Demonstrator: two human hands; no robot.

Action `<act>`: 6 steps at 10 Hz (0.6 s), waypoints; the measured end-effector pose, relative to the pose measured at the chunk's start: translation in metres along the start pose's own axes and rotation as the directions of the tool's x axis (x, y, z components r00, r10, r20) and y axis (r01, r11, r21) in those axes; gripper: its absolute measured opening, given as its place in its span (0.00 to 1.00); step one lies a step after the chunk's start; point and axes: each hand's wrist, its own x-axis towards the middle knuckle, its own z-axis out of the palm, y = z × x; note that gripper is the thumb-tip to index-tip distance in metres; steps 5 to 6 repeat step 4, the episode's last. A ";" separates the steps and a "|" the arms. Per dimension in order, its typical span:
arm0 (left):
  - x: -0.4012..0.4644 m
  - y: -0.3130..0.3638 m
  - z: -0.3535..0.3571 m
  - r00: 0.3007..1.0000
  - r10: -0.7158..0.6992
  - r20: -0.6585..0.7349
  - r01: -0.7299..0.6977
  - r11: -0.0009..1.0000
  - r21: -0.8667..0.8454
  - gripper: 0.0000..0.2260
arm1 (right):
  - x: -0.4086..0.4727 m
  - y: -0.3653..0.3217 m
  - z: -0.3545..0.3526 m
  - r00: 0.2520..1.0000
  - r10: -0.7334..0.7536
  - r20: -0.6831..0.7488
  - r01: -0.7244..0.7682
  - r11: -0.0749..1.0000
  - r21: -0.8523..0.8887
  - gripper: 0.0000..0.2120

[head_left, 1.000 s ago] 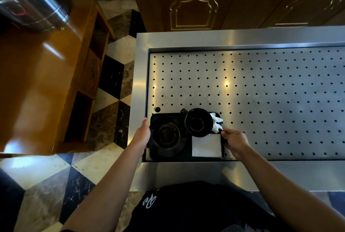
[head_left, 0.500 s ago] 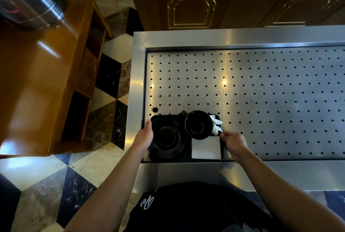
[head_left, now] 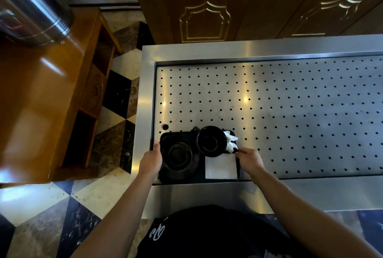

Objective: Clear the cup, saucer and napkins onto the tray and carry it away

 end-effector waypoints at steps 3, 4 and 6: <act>-0.053 -0.063 -0.004 0.977 0.137 -0.166 -0.150 0.986 -0.067 0.14 | -0.039 0.046 -0.017 0.973 -0.217 -0.084 0.172 0.913 -0.371 0.12; -0.074 -0.082 -0.001 0.968 0.180 -0.177 -0.192 0.980 -0.053 0.09 | -0.057 0.063 -0.019 0.897 -0.430 -0.102 0.354 0.837 -0.417 0.11; -0.074 -0.082 -0.001 0.968 0.180 -0.177 -0.192 0.980 -0.053 0.09 | -0.057 0.063 -0.019 0.897 -0.430 -0.102 0.354 0.837 -0.417 0.11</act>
